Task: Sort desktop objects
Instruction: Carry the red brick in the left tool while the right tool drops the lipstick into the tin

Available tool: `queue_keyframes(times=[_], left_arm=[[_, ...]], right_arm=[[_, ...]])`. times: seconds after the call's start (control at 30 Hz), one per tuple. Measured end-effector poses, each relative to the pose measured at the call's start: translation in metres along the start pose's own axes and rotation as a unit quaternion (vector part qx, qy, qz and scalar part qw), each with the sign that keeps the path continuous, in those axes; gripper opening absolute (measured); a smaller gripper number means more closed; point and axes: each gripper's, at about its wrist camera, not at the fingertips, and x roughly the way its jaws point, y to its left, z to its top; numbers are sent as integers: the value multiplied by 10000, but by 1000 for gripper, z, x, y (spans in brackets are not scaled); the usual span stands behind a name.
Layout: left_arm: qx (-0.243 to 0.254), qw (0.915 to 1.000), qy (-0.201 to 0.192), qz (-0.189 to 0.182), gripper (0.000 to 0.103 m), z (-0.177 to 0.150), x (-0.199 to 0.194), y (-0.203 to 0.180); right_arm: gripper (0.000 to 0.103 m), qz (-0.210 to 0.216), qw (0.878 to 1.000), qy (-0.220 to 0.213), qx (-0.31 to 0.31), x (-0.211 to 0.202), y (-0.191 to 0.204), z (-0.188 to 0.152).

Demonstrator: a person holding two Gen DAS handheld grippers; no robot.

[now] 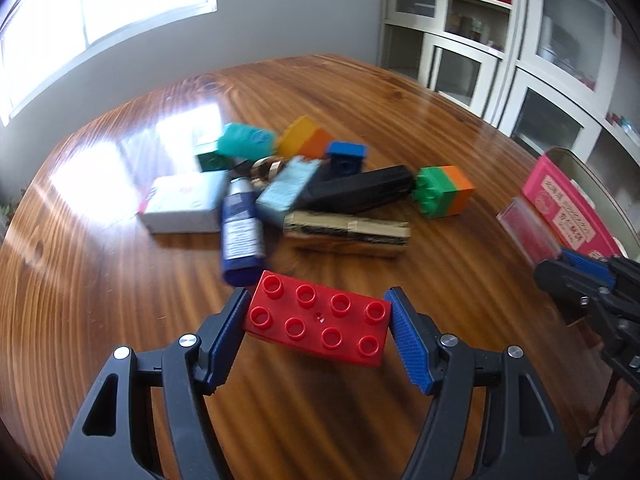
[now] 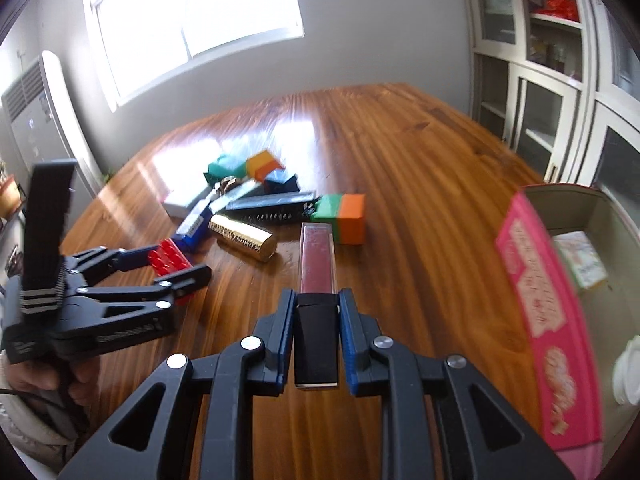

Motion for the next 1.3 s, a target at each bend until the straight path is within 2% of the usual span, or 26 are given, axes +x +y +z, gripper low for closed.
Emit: queue_keyframes(times=[0.4,0.57,0.77,1.03,1.3], left_arm=[[651,9978,-102,-106,72,21,-5,-71],[833,9963,-172,-136,72,28,-9,-96],[990,9949,-142,-136,72,34,-5,-118],[1223,9921,-223,-186,72,37,-12,-145],[1314,9909,-196,-199,72,38,-10,-165]], right_arm=[[24,-98,9957,-744,538,-64,-49,-8],[24,-368,9898,-1123,793,-94,-74,-11],[24,-724,9812,-1376,1146,-117,-106,-19],[24,-964,9736,-1366,1555,-127,-145,-32],[24,-1029,9708,-1269,1756,-126,-163,-42]])
